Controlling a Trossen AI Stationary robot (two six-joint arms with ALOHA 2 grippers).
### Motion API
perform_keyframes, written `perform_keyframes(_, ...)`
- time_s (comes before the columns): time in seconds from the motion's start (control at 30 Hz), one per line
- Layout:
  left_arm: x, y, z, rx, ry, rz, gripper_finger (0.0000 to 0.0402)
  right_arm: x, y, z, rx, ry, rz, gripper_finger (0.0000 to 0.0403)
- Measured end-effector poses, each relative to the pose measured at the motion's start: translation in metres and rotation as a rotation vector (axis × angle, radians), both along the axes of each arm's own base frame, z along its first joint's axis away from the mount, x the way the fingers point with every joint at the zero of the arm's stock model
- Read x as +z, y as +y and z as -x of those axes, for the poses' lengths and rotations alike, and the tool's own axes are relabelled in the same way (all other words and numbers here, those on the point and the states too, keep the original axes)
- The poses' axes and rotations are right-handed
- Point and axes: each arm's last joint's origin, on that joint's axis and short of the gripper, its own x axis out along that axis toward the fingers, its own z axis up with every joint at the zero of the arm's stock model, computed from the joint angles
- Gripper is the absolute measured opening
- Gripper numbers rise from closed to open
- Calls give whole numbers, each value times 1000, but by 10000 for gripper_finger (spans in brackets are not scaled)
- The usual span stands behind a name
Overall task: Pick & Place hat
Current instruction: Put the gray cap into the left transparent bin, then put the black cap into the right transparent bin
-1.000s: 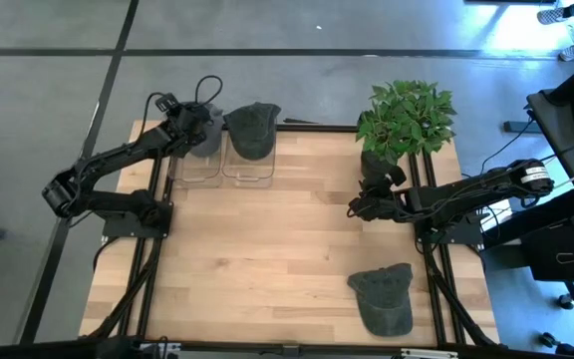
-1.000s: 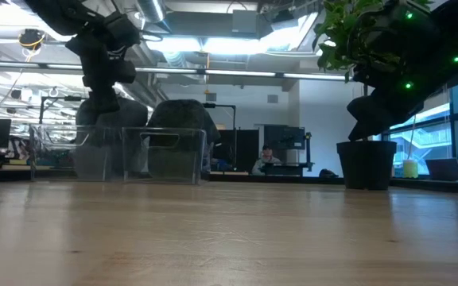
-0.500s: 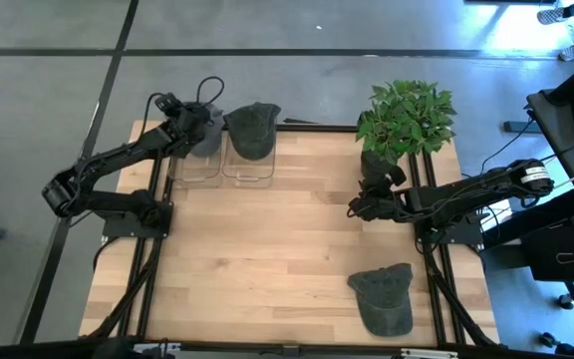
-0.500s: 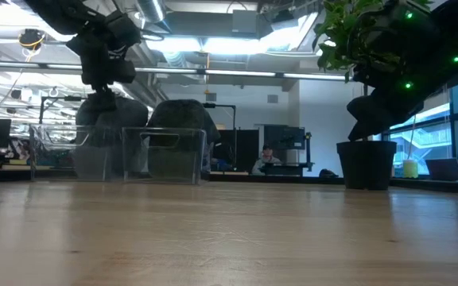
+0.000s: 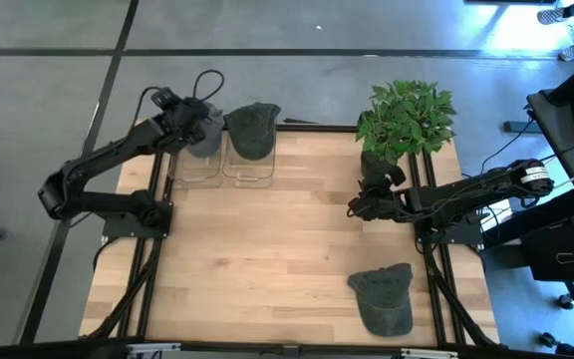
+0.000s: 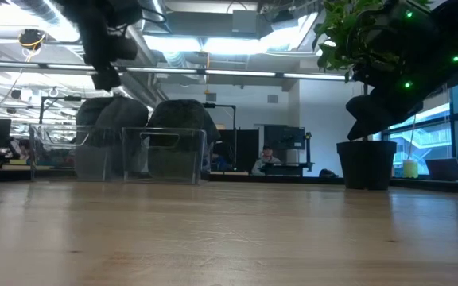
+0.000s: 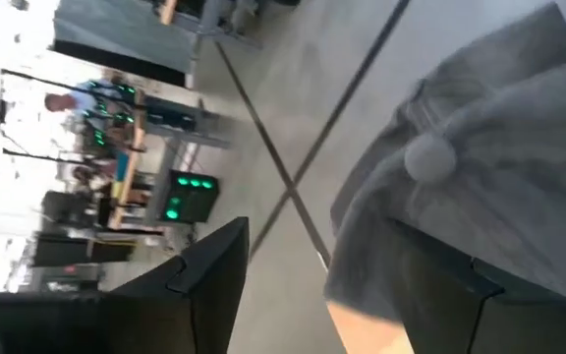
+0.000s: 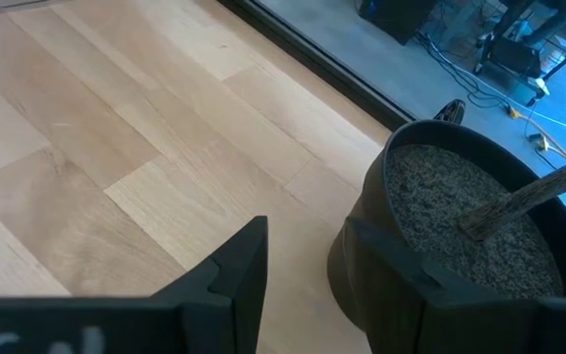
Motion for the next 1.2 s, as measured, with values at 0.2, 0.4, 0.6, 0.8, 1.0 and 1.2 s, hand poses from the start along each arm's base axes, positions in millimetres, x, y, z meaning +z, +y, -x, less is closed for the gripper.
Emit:
perform_keyframes(0.2, 16, -16, 7, -101, -365, 201, 224, 2, 0, -3, 13, -15, 7, 138)
perform_keyframes(0.4, 17, -40, -10, -737, -817, 690, 224, 13, 8, -23, 352, -27, -74, 138)
perform_keyframes(0.6, 11, -55, -32, -1145, -937, 743, 224, 47, 23, -41, 809, -32, -351, 138)
perform_keyframes(0.8, -2, -65, -47, -1285, -980, 658, 224, 70, 40, -31, 815, 133, -602, 138)
perform_keyframes(1.0, -13, -71, -52, -1354, -977, 620, 224, 82, 65, -16, 635, 173, -888, 138)
perform_keyframes(1.2, -20, -71, -53, -1389, -979, 571, 224, 85, 101, -3, 579, 163, -1040, 138)
